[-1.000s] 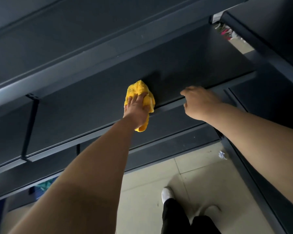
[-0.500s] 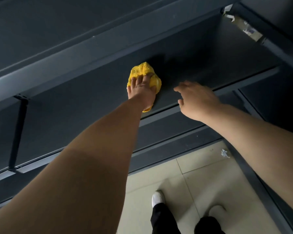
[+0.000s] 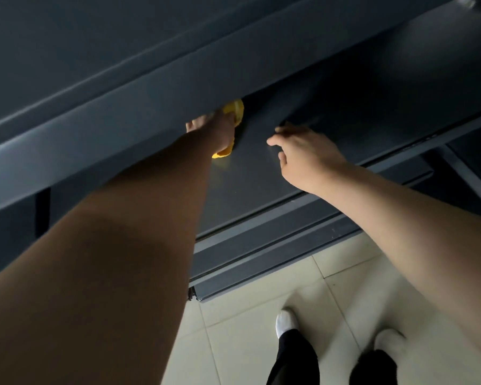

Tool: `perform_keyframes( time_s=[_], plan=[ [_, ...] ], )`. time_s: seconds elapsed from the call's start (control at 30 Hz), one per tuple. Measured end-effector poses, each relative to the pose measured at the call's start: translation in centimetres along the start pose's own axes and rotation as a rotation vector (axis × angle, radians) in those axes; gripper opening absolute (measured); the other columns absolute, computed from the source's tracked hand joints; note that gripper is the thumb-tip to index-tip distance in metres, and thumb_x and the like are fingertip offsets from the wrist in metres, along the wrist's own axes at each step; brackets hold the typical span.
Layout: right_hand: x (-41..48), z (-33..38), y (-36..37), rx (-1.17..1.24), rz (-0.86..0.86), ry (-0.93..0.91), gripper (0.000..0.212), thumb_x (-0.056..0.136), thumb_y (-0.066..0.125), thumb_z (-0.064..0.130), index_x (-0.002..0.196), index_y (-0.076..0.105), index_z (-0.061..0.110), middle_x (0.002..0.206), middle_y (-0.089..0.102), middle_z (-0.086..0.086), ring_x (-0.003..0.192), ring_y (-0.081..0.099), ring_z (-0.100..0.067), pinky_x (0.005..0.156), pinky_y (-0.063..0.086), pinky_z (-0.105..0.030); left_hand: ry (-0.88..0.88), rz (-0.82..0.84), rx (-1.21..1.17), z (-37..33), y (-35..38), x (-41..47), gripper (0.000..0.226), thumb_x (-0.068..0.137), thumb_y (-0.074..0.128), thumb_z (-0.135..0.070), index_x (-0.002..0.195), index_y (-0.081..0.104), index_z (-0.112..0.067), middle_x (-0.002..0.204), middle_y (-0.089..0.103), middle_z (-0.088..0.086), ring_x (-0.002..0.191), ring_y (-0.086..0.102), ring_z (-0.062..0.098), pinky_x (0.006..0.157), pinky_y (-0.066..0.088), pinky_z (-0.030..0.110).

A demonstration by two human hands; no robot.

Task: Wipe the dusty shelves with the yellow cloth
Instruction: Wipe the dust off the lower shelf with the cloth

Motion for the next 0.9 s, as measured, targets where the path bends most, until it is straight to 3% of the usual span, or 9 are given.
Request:
perform_keyframes(
  time_s=[0.1,0.17,0.23,0.27,0.37,0.5,0.67,0.9],
  plan=[
    [0.8,2.9,0.9,0.011,0.015,-0.020,0.046,0.090,0.049,0.004,0.133,0.054,0.021,0.140,0.051,-0.002,0.125,0.051,-0.025,0.097,0.043,-0.036,-0.019,-0.027,-0.039,2.9,-1.6,-2.4,0.034,0.102,0.031,-0.034,0.132,0.044,-0.024,0.154,0.033,0.009,0.142,0.026,0.026,0.112,0.020,0.030],
    [1.2,4.4,1.3,0.015,0.037,-0.011,0.048,0.090,0.049,0.005,0.135,0.052,0.023,0.142,0.050,-0.001,0.125,0.051,-0.025,0.099,0.043,-0.035,0.000,0.021,-0.073,4.4,-2.1,-3.9,0.057,0.097,0.030,-0.041,0.146,0.035,-0.013,0.157,0.026,0.010,0.144,0.024,0.026,0.110,0.021,0.029],
    [1.3,5.4,1.5,0.001,0.062,0.000,0.047,0.091,0.048,0.007,0.135,0.052,0.023,0.141,0.050,-0.001,0.125,0.052,-0.026,0.099,0.043,-0.035,-0.063,0.049,-0.064,7.0,-2.1,-4.6,0.052,0.102,0.034,-0.030,0.151,0.027,-0.014,0.158,0.024,0.008,0.145,0.022,0.024,0.110,0.020,0.027],
    [1.3,5.7,1.6,-0.009,0.072,0.001,0.046,0.092,0.048,0.008,0.135,0.052,0.023,0.140,0.051,-0.001,0.124,0.052,-0.026,0.098,0.043,-0.036,-0.130,-0.020,-0.073,8.9,-2.1,-4.5,0.051,0.102,0.037,-0.028,0.150,0.028,-0.016,0.158,0.024,0.006,0.145,0.020,0.022,0.113,0.016,0.028],
    [0.7,6.4,1.6,-0.014,0.095,-0.020,0.045,0.092,0.048,0.009,0.135,0.052,0.022,0.140,0.051,-0.001,0.124,0.052,-0.025,0.098,0.045,-0.037,-0.257,-0.106,-0.030,12.8,-2.1,-5.6,0.061,0.098,0.041,-0.031,0.153,0.017,-0.020,0.161,0.015,0.005,0.149,0.006,0.021,0.121,0.003,0.036],
    [-1.4,6.5,1.5,-0.038,0.107,-0.088,0.042,0.093,0.049,0.010,0.133,0.054,0.022,0.140,0.051,0.000,0.125,0.051,-0.024,0.098,0.046,-0.038,-0.321,-0.109,-0.054,15.3,-1.7,-8.9,0.065,0.098,0.041,-0.031,0.154,0.010,-0.024,0.161,0.011,0.003,0.150,0.000,0.022,0.121,0.000,0.040],
    [-5.0,4.2,1.0,-0.040,0.070,-0.112,0.048,0.090,0.050,0.003,0.134,0.054,0.022,0.136,0.055,0.000,0.120,0.054,-0.024,0.096,0.046,-0.039,-0.364,-0.071,-0.108,13.3,-0.4,-13.1,0.068,0.096,0.043,-0.027,0.154,0.007,-0.026,0.162,0.008,0.004,0.150,-0.002,0.022,0.120,-0.001,0.044],
    [-9.3,-0.5,-1.5,-0.133,0.057,-0.049,0.050,0.086,0.050,0.001,0.133,0.054,0.019,0.131,0.058,-0.005,0.117,0.054,-0.027,0.092,0.044,-0.039,-0.196,0.009,-0.114,2.5,3.0,-16.3,0.063,0.097,0.040,-0.025,0.153,0.011,-0.029,0.162,0.007,-0.002,0.149,-0.007,0.021,0.120,-0.003,0.045]
  ],
)
Point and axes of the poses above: each hand's wrist, its own x-axis towards the middle knuckle, its own y-axis out of the palm, z = x × y, the point moved 4 cm from there along x, towards the middle knuckle
